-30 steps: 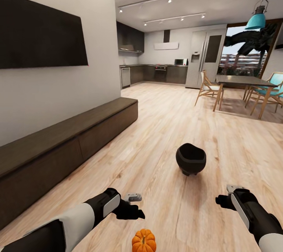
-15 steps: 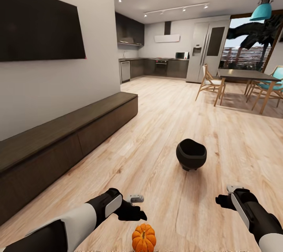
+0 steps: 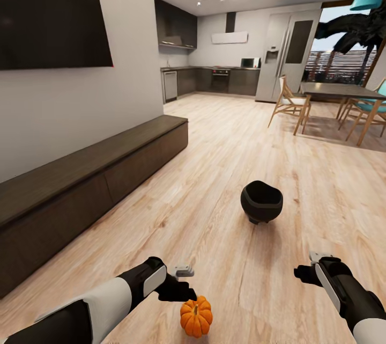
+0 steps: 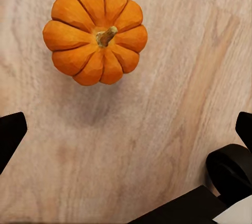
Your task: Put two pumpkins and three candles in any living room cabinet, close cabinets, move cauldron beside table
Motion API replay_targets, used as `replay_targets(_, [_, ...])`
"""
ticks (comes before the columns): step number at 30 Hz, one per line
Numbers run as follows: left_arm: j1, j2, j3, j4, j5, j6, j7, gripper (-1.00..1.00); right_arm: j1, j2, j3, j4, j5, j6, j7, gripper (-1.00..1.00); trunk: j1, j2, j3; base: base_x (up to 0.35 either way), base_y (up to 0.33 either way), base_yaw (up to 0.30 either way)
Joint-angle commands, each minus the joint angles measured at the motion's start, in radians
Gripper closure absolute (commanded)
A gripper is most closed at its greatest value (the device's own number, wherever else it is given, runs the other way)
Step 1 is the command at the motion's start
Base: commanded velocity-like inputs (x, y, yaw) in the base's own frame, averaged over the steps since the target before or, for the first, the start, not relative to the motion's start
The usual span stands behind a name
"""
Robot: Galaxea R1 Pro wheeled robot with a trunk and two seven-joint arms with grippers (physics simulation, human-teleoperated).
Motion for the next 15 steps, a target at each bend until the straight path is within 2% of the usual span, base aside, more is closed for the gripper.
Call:
replay_targets(1, [-0.001,0.000,-0.003,0.001,-0.004,0.002,-0.005,-1.00,0.000,0.000,-0.001,-0.001,-0.010,0.004,-0.004,-1.00,0.000,-0.001,-0.005,0.000,0.000,0.000])
replay_targets(9, [-0.001,0.000,-0.003,0.001,0.010,0.006,-0.001,-1.00,0.000,0.000,0.000,-0.001,-0.010,0.004,-0.004,-1.00,0.004,-0.003,-0.036,0.000,0.000,0.000])
replay_targets(15, [-0.001,0.000,-0.001,-0.001,0.014,0.007,-0.010,-1.00,0.000,0.000,0.000,-0.001,-0.010,0.004,-0.004,-1.00,0.004,-0.003,-0.036,0.039,0.000,0.000])
